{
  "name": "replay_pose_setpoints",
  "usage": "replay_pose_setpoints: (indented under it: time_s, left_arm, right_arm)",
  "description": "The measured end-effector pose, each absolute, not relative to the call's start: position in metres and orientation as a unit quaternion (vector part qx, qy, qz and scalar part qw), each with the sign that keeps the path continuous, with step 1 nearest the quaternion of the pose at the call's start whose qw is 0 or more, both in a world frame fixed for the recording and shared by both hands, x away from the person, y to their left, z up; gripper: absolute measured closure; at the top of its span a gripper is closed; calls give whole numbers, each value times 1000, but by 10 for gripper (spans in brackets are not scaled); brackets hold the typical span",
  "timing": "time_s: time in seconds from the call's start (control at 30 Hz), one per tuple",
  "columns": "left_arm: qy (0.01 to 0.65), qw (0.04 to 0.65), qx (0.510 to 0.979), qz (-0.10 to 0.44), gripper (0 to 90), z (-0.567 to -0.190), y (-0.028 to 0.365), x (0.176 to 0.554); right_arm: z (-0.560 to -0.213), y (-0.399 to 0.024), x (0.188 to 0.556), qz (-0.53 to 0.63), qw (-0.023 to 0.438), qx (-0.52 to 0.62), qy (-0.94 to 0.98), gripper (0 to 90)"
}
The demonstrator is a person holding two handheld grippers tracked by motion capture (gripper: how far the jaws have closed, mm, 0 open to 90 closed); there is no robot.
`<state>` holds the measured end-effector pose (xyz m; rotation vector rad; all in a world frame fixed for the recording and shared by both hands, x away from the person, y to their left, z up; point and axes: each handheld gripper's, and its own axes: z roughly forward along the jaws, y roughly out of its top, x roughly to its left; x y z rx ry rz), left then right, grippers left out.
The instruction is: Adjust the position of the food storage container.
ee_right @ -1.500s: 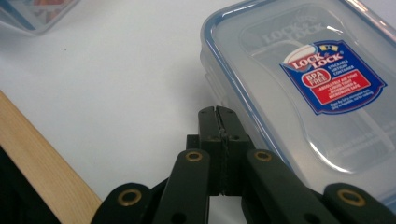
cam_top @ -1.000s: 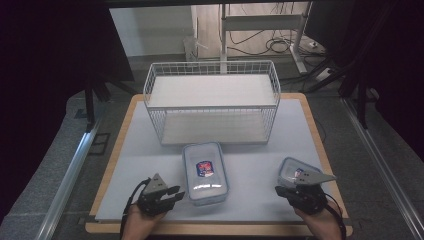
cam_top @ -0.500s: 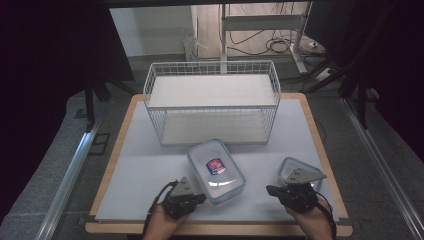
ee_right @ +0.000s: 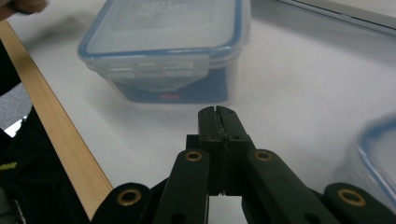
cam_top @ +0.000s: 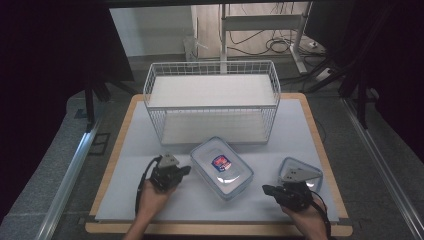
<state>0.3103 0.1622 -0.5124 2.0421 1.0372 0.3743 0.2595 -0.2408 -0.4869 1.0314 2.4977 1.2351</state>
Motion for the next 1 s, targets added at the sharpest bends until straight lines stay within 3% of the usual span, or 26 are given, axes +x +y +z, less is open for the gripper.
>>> replay_pose_setpoints:
  time_s: [0.13,0.3,0.83,1.0]
  left_arm:
    - [416,393,808,140,896,-520,170,352]
    - [392,405,818,114,895,-523,159,366]
    - [395,405,820,88,899,-521,150,319]
    - [389,419,819,52,898,-520,162,299]
  right_arm:
    - [-489,-225,266,418,75,344,837,893]
    - [-495,-210,274,401,77,346,844,892]
    - [-501,-215,299,347,133,392,842,893]
    - [-503,-209,312,343,138,404,837,892]
